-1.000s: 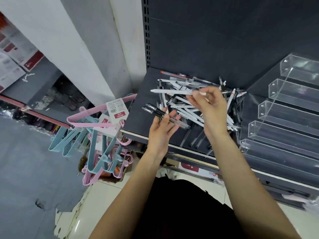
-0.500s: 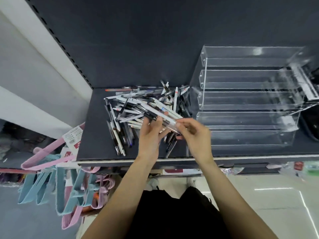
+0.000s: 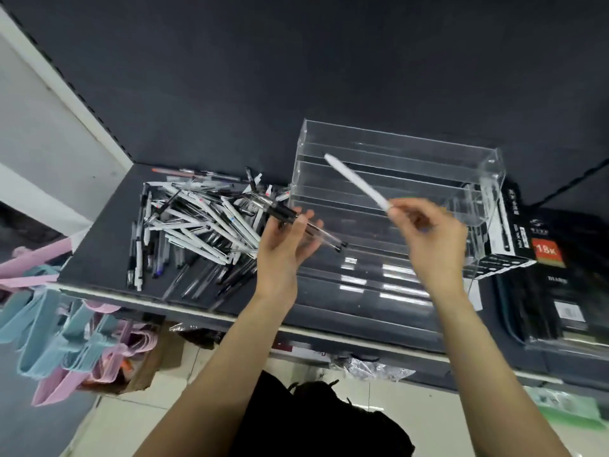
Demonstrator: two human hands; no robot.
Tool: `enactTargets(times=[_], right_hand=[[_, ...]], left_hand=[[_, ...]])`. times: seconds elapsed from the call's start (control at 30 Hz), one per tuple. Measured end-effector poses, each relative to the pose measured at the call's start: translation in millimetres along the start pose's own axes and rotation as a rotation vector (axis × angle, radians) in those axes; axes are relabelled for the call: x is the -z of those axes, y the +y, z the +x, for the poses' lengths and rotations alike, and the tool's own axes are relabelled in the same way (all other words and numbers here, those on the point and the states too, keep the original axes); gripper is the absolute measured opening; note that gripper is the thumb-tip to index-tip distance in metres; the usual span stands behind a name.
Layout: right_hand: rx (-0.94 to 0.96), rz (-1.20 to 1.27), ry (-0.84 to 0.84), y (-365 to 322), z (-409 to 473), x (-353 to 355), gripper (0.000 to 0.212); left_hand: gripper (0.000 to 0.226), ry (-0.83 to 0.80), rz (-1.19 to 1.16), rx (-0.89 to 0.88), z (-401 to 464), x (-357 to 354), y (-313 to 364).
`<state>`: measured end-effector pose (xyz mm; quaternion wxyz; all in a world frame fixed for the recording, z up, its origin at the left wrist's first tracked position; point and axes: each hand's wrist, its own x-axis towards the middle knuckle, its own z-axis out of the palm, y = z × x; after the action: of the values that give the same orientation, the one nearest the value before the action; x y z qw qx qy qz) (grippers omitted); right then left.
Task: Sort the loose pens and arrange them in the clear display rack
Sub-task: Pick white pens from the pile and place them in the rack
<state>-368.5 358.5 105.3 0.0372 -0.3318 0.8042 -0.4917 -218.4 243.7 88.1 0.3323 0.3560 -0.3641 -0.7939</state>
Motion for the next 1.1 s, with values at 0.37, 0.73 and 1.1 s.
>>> enactTargets(times=[0.37, 0.73, 1.1], right_hand=[[0.444, -0.770, -0.249, -3.8, 145.2, -25.1, 0.016], [0.487, -1.036, -0.418, -18.8, 163.6, -37.5, 0.022], [0.221, -0.206, -0.470, -12.9, 51.2, -1.1, 0.013]], left_hand=[[0.006, 0.147, -0.026, -0.093, 4.3, -8.0, 0.2], [0.011, 0.174, -0.039, -0.075, 13.9, -18.0, -1.2], [0.013, 0.039, -0.018, -0.096, 18.0, -69.7, -17.5]])
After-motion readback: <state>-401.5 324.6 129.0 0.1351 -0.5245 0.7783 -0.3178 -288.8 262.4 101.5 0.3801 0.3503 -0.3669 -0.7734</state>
